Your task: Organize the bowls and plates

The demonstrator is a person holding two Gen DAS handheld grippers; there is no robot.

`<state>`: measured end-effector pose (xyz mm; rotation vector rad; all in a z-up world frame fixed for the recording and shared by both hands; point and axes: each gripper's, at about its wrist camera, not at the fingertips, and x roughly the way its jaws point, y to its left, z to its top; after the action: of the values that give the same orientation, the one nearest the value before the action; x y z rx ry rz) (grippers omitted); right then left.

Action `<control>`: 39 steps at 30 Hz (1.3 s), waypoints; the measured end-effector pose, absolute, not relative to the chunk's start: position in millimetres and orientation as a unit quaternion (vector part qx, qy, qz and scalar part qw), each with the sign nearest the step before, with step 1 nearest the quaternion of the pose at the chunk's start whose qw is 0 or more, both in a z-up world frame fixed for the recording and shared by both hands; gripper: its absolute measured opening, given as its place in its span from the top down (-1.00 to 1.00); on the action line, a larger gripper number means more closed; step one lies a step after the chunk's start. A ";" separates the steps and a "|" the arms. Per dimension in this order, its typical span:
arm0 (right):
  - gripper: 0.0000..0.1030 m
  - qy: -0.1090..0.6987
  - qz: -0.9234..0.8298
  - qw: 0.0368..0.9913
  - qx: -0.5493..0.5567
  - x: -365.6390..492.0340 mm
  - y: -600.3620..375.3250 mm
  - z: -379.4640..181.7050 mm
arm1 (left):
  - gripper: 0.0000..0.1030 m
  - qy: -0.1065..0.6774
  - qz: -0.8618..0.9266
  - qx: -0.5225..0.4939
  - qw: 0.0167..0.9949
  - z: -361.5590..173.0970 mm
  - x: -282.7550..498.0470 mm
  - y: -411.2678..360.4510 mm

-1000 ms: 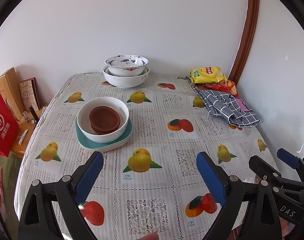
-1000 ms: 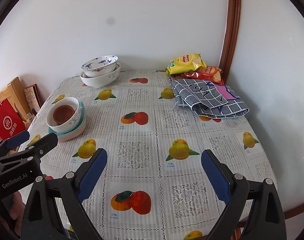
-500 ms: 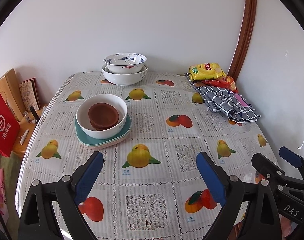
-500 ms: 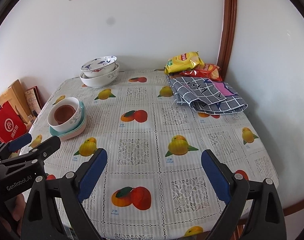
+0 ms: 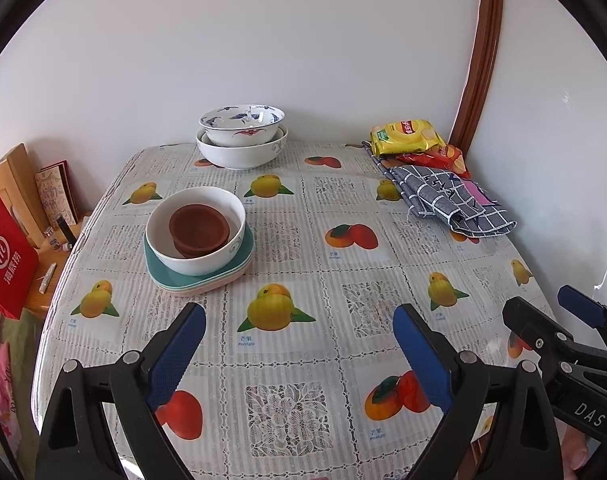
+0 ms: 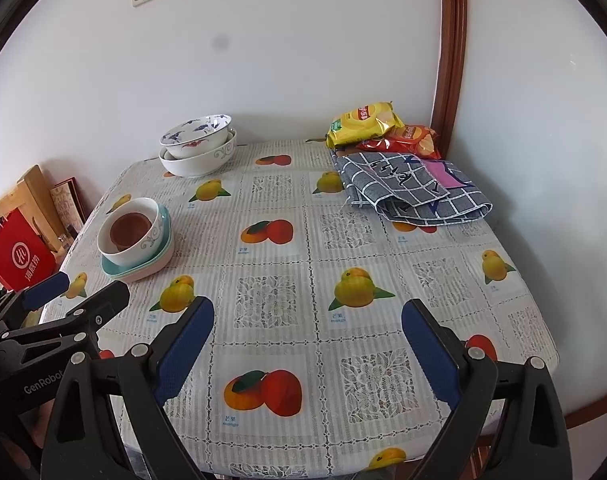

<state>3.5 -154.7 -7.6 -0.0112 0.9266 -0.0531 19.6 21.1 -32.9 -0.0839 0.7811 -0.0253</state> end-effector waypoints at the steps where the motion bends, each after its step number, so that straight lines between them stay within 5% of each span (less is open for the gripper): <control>1: -0.82 0.447 -0.026 0.894 -0.005 3.7 -154.8 -7.8 | -0.85 0.380 -0.014 -0.042 0.924 -32.6 19.2 21.0; 39: -0.82 0.447 -0.021 0.894 0.003 -1.0 -154.1 -7.0 | -0.85 0.372 -0.017 -0.044 0.927 -25.8 14.5 20.5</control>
<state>-1.0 -154.1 -7.0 0.0058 0.9265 -0.0437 14.5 20.5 -25.8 -0.0903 0.7636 -0.0340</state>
